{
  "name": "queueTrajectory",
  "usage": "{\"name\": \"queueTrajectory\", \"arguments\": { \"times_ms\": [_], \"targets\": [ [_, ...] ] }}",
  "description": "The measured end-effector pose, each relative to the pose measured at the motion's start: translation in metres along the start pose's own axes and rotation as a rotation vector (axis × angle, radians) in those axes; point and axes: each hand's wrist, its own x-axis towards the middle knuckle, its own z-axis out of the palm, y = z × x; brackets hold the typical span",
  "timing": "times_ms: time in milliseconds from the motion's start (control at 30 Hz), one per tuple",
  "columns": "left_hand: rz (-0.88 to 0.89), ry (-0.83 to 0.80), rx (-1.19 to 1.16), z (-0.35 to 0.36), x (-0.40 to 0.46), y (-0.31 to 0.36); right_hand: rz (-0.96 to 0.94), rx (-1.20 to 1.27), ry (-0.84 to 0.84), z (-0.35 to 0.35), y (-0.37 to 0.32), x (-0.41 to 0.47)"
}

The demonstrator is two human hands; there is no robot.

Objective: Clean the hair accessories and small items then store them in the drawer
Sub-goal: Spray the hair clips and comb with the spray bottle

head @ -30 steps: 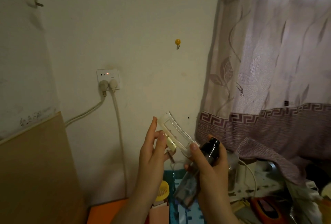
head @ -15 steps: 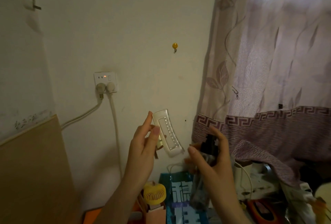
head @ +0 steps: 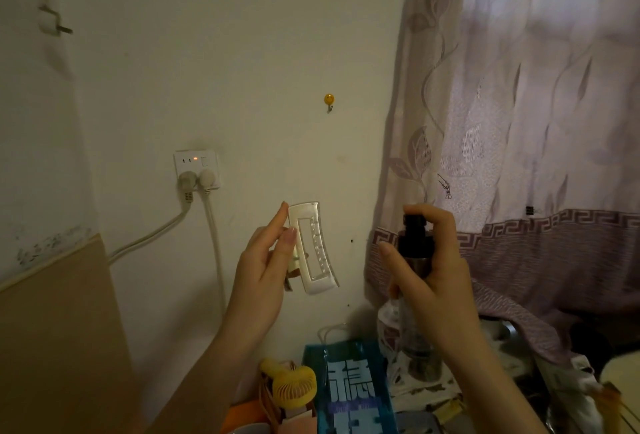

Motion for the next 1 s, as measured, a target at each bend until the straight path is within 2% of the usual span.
{"name": "queueTrajectory", "arguments": {
  "times_ms": [133,633,1000],
  "targets": [
    [0.031,0.040,0.011,0.005,0.000,0.001,-0.029,-0.035,0.004,0.007,-0.004,0.005],
    [0.062,0.024,0.004,-0.002,0.003,0.005,0.014,-0.026,0.022,0.012,0.000,0.010],
    [0.054,0.030,-0.013,-0.002,0.004,0.004,0.035,-0.064,-0.036,0.013,0.022,-0.022]
  ]
}}
